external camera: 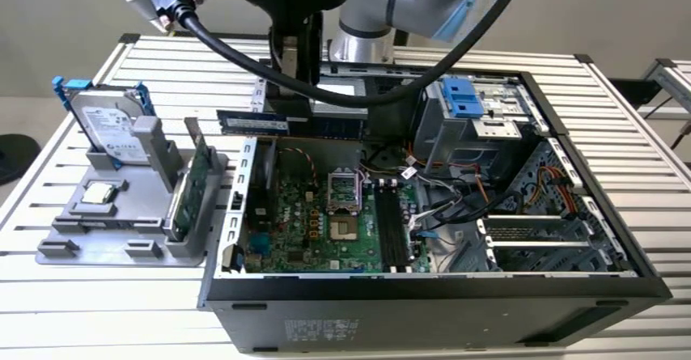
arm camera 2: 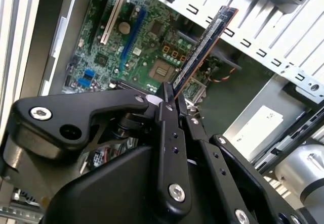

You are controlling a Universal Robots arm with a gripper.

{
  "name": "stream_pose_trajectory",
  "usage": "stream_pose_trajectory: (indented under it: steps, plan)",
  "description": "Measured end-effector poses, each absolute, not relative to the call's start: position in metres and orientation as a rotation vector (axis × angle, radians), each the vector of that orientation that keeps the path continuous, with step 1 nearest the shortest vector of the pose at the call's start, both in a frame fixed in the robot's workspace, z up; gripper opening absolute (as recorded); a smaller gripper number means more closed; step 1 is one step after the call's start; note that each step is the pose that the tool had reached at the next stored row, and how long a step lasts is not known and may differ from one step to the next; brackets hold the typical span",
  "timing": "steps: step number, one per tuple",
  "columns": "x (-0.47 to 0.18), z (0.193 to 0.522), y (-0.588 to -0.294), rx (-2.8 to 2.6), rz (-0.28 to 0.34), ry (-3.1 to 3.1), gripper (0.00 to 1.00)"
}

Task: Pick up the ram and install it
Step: 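Pick up the ram and move it above insertion slot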

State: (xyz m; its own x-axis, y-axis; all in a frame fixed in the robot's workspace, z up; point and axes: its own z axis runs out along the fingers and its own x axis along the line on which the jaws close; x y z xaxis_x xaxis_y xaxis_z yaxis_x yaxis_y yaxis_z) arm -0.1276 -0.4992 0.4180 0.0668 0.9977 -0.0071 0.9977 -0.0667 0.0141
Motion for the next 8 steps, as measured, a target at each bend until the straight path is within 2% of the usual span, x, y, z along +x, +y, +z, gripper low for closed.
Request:
stream_pose_trajectory:
  steps: [8]
  plan:
    - [-0.112, 0.418, -0.499, 2.283, 0.007, 2.136, 0.00]
